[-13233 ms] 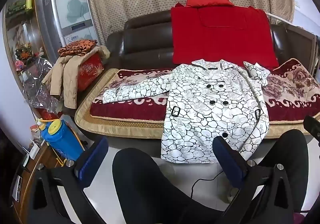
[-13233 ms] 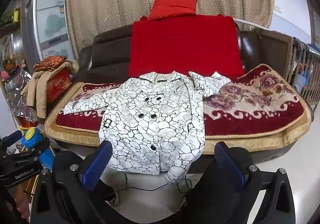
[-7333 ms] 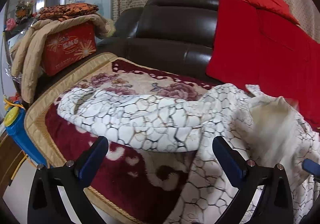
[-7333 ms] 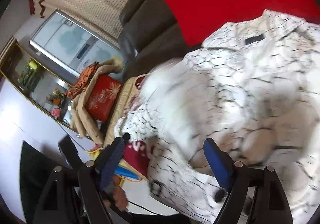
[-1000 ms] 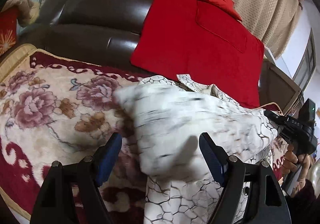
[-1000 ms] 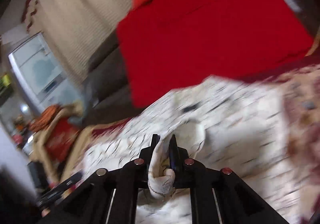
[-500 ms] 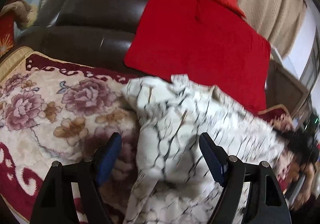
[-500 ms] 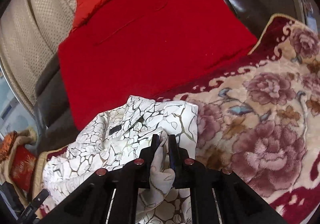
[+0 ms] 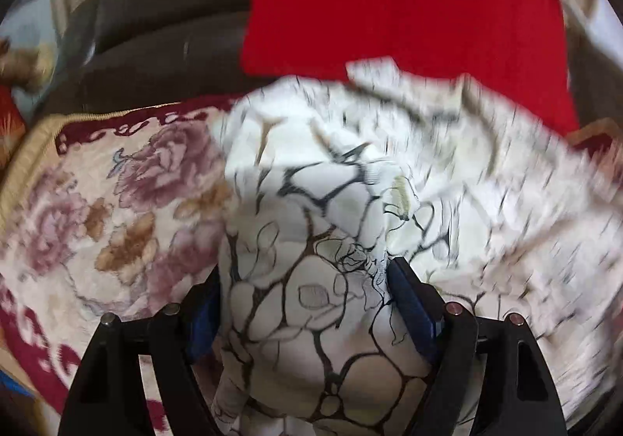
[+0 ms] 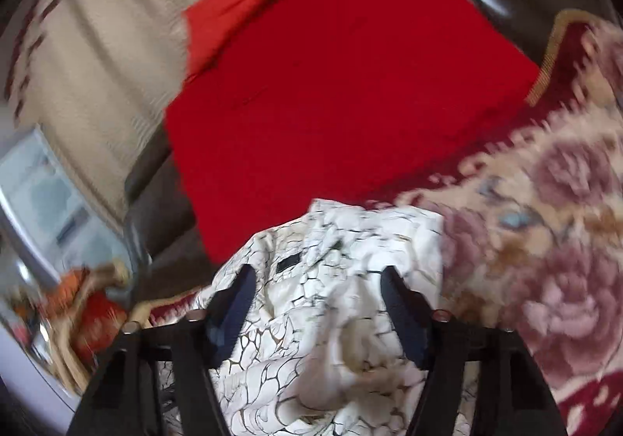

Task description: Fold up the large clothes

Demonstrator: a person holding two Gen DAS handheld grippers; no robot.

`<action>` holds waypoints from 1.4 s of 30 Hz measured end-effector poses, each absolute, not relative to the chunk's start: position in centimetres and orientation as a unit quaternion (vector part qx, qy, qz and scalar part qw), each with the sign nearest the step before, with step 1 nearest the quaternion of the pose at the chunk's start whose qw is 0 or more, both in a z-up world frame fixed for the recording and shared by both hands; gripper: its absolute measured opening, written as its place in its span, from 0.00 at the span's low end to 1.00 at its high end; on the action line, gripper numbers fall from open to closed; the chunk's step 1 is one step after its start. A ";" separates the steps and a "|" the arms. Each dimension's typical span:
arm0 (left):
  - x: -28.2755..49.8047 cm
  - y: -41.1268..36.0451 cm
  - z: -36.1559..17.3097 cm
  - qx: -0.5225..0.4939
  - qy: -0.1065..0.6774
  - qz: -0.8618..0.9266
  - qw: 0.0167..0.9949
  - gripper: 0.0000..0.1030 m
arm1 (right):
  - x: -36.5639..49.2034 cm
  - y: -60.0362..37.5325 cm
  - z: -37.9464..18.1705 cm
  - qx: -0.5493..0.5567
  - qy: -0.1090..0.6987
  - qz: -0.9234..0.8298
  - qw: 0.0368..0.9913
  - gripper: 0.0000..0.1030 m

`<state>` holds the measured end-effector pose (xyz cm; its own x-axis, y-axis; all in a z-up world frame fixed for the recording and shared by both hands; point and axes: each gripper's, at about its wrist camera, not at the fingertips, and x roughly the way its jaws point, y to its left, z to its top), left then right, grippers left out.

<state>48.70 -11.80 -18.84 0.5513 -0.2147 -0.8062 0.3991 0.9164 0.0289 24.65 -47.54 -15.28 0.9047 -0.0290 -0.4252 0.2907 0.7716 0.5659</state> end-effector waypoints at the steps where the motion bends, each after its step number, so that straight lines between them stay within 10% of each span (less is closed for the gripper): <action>1: 48.5 -11.9 -19.2 0.108 0.443 -0.176 0.872 0.78 | 25.3 -46.6 -15.0 0.297 0.210 -0.088 0.927 0.29; 9: 49.0 -9.7 -19.5 0.029 0.471 -0.202 0.858 0.80 | 30.2 -43.5 -21.0 0.183 0.404 -0.105 0.890 0.28; 42: 44.6 -10.7 -18.4 0.116 0.412 -0.161 0.889 0.80 | 27.8 -43.1 -16.9 0.192 0.319 -0.081 0.924 0.31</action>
<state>44.63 -10.67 -18.43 0.6088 -0.1911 -0.7700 0.3825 0.9210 0.0738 27.77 -43.13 -16.85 0.7829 -0.0272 -0.6216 0.2724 0.9132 0.3030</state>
